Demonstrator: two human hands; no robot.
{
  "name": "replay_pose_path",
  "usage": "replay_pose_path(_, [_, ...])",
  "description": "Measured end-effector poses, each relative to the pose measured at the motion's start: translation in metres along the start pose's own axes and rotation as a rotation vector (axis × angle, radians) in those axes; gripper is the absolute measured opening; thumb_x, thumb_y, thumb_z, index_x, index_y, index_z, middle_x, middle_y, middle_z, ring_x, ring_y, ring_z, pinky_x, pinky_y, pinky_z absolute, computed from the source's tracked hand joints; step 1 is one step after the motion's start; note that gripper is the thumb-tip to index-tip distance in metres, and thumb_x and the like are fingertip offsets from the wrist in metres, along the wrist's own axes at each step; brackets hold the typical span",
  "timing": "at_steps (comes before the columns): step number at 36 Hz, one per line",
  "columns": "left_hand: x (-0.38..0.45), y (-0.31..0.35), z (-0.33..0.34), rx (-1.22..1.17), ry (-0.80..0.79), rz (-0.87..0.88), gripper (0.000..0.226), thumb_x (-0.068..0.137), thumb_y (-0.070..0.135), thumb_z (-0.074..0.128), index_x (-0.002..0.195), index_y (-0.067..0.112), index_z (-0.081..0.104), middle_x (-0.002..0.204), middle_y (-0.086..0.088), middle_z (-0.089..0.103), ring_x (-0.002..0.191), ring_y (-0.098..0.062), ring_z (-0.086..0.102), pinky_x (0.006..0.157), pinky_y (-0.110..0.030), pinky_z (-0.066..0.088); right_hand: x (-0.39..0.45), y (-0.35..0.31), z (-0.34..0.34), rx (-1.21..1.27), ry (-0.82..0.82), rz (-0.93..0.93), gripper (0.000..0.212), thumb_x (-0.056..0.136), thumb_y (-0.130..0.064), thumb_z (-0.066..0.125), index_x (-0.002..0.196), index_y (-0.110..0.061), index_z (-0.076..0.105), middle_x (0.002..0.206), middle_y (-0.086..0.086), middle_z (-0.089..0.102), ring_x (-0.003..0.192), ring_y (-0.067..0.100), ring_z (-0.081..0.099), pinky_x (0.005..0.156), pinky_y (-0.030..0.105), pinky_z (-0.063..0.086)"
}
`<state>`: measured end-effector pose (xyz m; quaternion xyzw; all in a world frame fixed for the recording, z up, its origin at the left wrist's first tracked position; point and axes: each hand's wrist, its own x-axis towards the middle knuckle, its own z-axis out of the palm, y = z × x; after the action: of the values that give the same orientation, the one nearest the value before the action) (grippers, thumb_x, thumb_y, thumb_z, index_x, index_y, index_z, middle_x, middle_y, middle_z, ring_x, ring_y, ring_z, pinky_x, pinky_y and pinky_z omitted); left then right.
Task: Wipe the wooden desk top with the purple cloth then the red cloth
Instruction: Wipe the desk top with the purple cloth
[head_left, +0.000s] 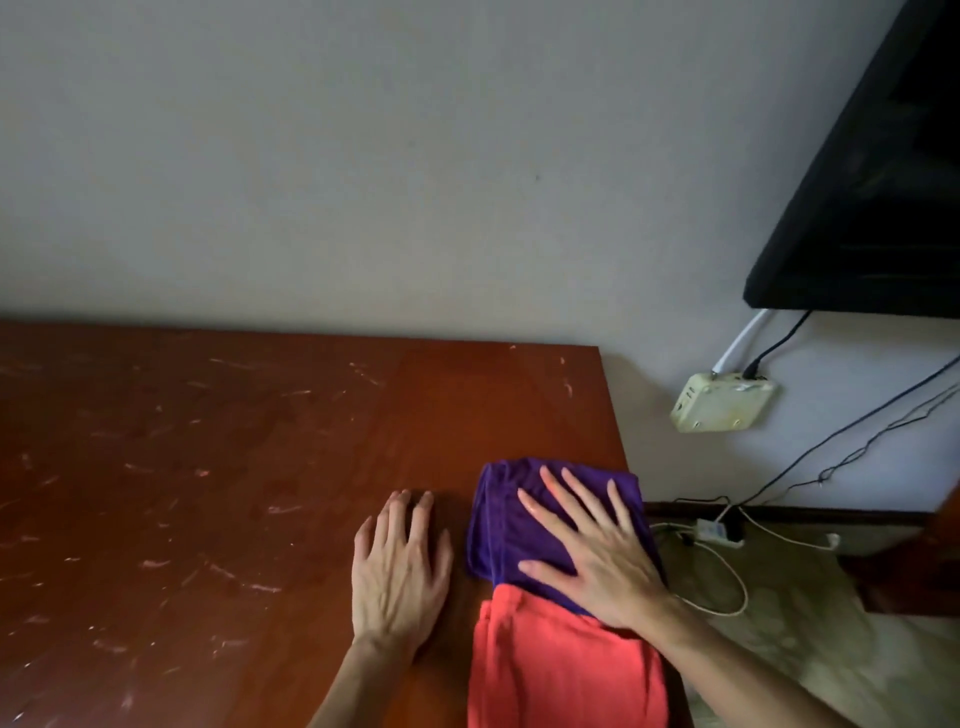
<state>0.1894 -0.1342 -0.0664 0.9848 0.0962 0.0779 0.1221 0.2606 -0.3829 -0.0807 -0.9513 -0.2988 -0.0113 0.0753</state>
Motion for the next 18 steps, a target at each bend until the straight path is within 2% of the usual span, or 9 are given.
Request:
replay_pose_path(5, [0.034,0.003,0.014,-0.006,-0.011,0.089,0.051,0.096,0.045,0.035,0.135,0.018,0.055,0.14,-0.008,0.055,0.135,-0.024,0.049,0.107,-0.041,0.036,0.027,0.019,-0.001,0.006,-0.043,-0.027,0.079,0.086,-0.09,0.022,0.156,-0.057,0.003,0.169,-0.018,-0.003,0.156,0.006,-0.006,0.124,0.055,0.006])
replay_pose_path(10, [0.041,-0.001,0.035,-0.007,-0.042,0.143,0.055,0.1,0.045,0.03,0.146,0.021,0.046,0.15,-0.011,0.046,0.145,-0.023,0.036,0.118,-0.041,0.022,0.097,0.055,-0.007,-0.008,-0.089,-0.041,0.077,0.088,-0.088,0.022,0.156,-0.057,0.002,0.17,-0.018,-0.005,0.156,0.006,-0.007,0.126,0.052,-0.001])
replay_pose_path(18, [0.04,-0.004,0.034,-0.061,-0.001,0.146,0.055,0.102,0.048,0.026,0.148,0.022,0.043,0.149,-0.009,0.045,0.147,-0.02,0.033,0.121,-0.039,0.018,0.204,0.091,-0.007,0.063,-0.056,0.176,0.082,0.082,-0.09,0.016,0.156,-0.056,0.008,0.171,-0.014,0.002,0.157,0.01,-0.001,0.126,0.052,-0.005])
